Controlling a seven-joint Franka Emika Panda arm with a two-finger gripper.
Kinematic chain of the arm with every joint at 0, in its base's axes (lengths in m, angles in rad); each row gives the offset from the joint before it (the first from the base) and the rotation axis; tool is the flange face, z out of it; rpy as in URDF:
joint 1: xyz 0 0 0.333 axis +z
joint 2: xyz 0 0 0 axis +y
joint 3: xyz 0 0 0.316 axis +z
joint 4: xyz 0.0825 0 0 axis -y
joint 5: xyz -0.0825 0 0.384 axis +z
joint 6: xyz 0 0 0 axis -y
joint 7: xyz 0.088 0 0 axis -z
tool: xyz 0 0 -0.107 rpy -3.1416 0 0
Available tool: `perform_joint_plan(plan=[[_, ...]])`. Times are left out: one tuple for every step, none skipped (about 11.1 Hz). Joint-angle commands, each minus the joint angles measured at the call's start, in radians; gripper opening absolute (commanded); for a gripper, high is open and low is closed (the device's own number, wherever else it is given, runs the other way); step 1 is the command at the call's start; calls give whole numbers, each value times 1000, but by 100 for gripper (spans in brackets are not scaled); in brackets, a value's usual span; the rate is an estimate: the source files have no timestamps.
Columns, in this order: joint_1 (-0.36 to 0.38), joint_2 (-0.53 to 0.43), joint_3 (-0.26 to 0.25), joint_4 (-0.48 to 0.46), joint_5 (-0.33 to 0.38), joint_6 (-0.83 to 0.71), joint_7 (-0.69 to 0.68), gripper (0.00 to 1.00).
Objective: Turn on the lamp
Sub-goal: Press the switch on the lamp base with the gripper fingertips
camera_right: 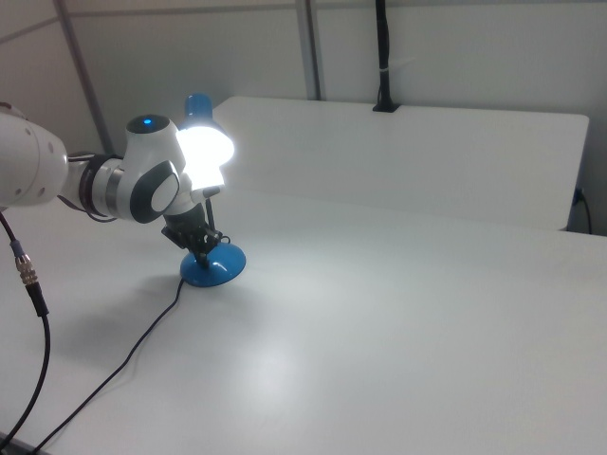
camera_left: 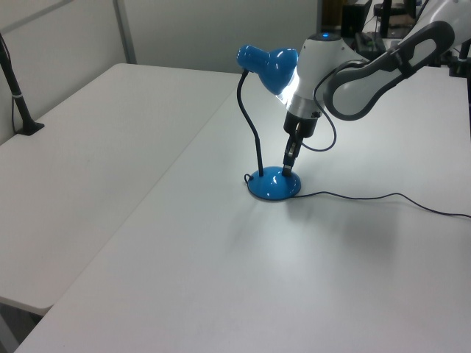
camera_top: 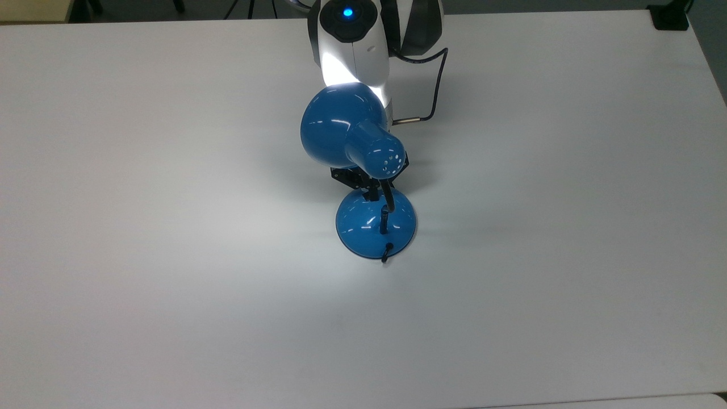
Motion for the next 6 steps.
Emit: perform_joint_plan(plan=[[14,37,-7,-1,-4,42,15,0],[14,29,-7,-1,-4,35,15,0],[12,1,-7,-4,-4,1,13,0],[8,-35,-8,0,-10,-127,7,0],[1,-80,-8,7,-57,-274,4,0],[1,-118,-7,19,-97,-418,4,5]])
